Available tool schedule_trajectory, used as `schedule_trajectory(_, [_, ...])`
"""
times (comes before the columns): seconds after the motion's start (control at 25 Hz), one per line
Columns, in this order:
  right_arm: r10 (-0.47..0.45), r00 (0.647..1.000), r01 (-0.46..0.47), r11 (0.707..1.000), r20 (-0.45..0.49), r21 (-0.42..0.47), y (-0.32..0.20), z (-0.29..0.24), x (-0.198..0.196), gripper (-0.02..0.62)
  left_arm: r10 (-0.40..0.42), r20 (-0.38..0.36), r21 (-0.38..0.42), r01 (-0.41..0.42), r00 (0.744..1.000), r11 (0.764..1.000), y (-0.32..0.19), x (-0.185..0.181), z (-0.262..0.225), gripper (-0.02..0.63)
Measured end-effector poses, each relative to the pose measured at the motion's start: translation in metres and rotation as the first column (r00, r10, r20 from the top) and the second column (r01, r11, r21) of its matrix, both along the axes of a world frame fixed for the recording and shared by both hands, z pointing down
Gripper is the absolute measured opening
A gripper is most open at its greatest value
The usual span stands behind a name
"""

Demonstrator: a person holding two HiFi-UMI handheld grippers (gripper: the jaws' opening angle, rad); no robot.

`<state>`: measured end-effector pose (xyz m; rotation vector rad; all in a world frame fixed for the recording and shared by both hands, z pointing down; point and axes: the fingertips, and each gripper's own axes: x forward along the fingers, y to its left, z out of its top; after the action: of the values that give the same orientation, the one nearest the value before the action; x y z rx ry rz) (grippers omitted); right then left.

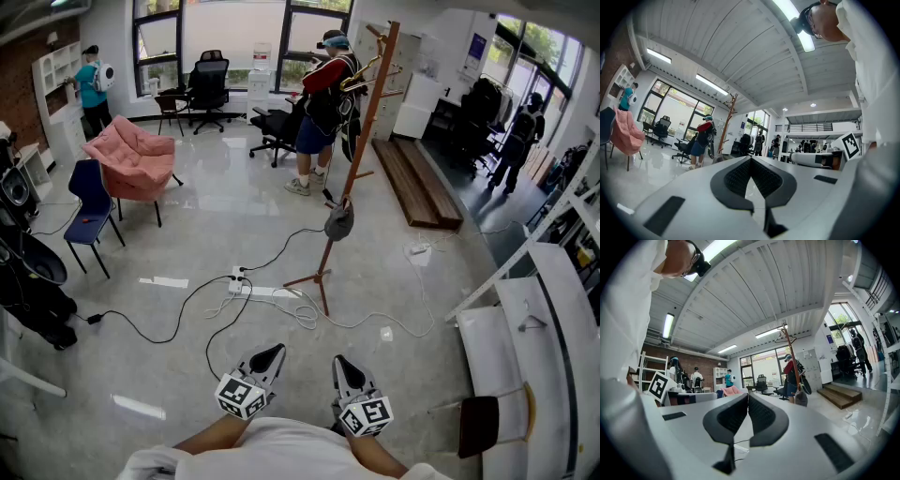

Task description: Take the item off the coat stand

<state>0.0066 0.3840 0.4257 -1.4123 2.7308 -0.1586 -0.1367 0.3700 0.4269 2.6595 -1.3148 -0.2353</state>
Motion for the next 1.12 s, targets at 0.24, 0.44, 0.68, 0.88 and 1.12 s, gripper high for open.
schedule_trajectory(0.24, [0.075, 0.997, -0.075, 0.997, -0.007, -0.007, 0.007, 0.009, 0.008, 0.025, -0.024, 0.006, -0.024, 0.024, 1.000, 0.999, -0.005, -0.014, 0.019, 0.012])
schedule_trajectory(0.44, [0.143, 0.990, -0.143, 0.990, -0.013, -0.014, 0.020, 0.010, 0.038, 0.025, -0.017, -0.014, -0.012, 0.017, 1.000, 1.000, -0.012, -0.002, 0.018, 0.012])
schedule_trajectory(0.68, [0.156, 0.988, -0.156, 0.988, 0.018, 0.001, 0.019, 0.007, 0.045, 0.026, -0.019, -0.063, -0.030, 0.017, 0.998, 0.999, -0.019, -0.004, 0.024, 0.012])
schedule_trajectory(0.88, [0.134, 0.991, -0.134, 0.991, 0.018, -0.010, -0.001, 0.020, 0.037, 0.026, -0.025, -0.056, -0.045, 0.022, 0.998, 0.999, -0.026, -0.012, 0.036, 0.011])
schedule_trajectory(1.12, [0.116, 0.992, -0.113, 0.992, 0.055, -0.063, -0.045, 0.033, 0.041, 0.026, -0.040, -0.040, -0.095, 0.036, 0.998, 0.995, -0.048, -0.019, 0.049, 0.011])
